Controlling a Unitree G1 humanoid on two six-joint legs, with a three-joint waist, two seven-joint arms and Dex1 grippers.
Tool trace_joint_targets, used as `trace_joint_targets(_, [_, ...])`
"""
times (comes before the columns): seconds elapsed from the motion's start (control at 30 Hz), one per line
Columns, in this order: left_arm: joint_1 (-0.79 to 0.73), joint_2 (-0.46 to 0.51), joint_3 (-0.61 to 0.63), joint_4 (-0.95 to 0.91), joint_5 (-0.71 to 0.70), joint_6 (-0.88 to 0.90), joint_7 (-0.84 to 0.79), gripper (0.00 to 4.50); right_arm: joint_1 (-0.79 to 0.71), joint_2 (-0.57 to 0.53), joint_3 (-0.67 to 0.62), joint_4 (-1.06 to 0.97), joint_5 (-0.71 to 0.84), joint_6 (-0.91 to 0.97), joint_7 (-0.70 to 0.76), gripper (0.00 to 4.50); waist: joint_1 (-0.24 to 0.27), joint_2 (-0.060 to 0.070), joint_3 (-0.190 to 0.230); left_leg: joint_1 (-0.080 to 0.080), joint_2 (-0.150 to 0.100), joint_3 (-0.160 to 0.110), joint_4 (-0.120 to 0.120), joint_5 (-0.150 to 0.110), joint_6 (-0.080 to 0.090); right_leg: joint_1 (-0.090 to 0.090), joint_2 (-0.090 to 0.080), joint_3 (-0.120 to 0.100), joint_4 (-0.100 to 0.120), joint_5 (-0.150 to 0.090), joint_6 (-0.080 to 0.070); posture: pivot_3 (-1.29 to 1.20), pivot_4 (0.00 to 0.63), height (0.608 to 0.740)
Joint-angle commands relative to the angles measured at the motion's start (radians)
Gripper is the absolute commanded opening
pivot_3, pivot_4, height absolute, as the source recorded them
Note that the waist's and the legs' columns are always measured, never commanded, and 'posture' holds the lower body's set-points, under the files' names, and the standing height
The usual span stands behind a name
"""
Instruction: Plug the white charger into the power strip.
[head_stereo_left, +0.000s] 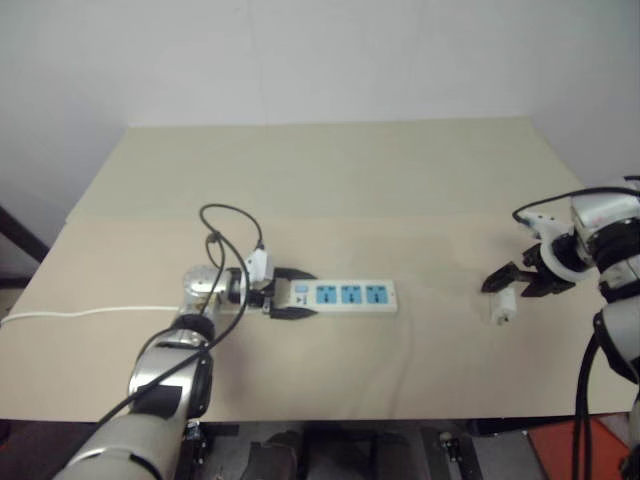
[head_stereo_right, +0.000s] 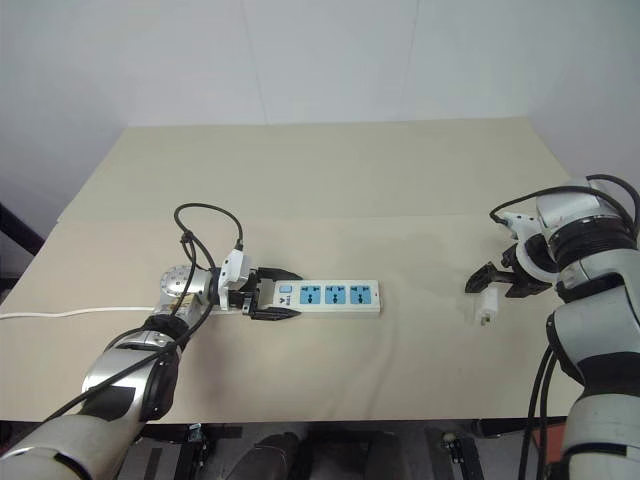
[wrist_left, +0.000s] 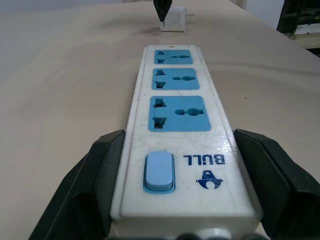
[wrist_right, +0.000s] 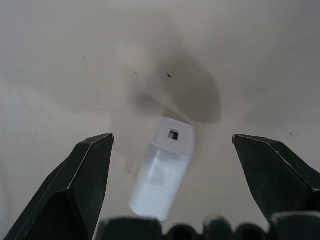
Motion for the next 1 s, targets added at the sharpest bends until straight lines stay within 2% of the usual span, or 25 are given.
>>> trace_joint_targets(0.03, [0.029,0.005,-0.031,0.009,0.03,-0.014,-0.004,3.26,-0.015,0.006,-0.014,0.023,-0.039,-0.022,0.032,4.5,-0.003,0.0,0.0,0.0,0.0,0.0,0.0,0.0,0.0,0.0,0.0,0.0,0.0,0.0,0.0,0.0,0.15,0.74])
trace_joint_targets(0.3, [0.035,0.012,-0.029,0.008,0.027,-0.017,-0.004,3.26,-0.017,0.039,-0.025,0.06,-0.089,-0.045,0.07,4.5,-0.012,0.002,-0.002,0.0,0.0,0.0,0.0,0.0,0.0,0.0,0.0,0.0,0.001,0.0,0.0,0.0,0.15,0.74])
trace_joint_targets(0.4, [0.037,0.013,-0.029,0.008,0.026,-0.018,-0.004,3.26,-0.024,0.053,-0.035,0.078,-0.106,-0.056,0.077,3.92,-0.012,0.002,-0.002,0.0,0.0,0.0,0.0,0.0,0.0,0.0,0.0,0.0,0.001,0.0,0.0,0.0,0.15,0.74])
trace_joint_targets(0.7, [0.045,0.017,-0.026,0.007,0.024,-0.021,-0.004,3.26,-0.04,0.087,-0.051,0.121,-0.174,-0.11,0.094,1.1,-0.014,0.003,-0.004,0.0,0.0,0.0,0.0,0.0,0.0,0.0,0.0,0.001,0.001,0.0,0.0,0.0,0.15,0.74])
trace_joint_targets(1.0, [0.041,0.015,-0.03,0.006,0.021,-0.019,-0.004,3.26,-0.052,0.072,-0.003,0.048,-0.234,-0.113,0.205,1.1,-0.016,0.003,-0.005,0.0,0.0,0.0,0.0,0.0,0.0,0.0,0.0,0.001,0.001,0.0,0.0,0.0,0.15,0.74])
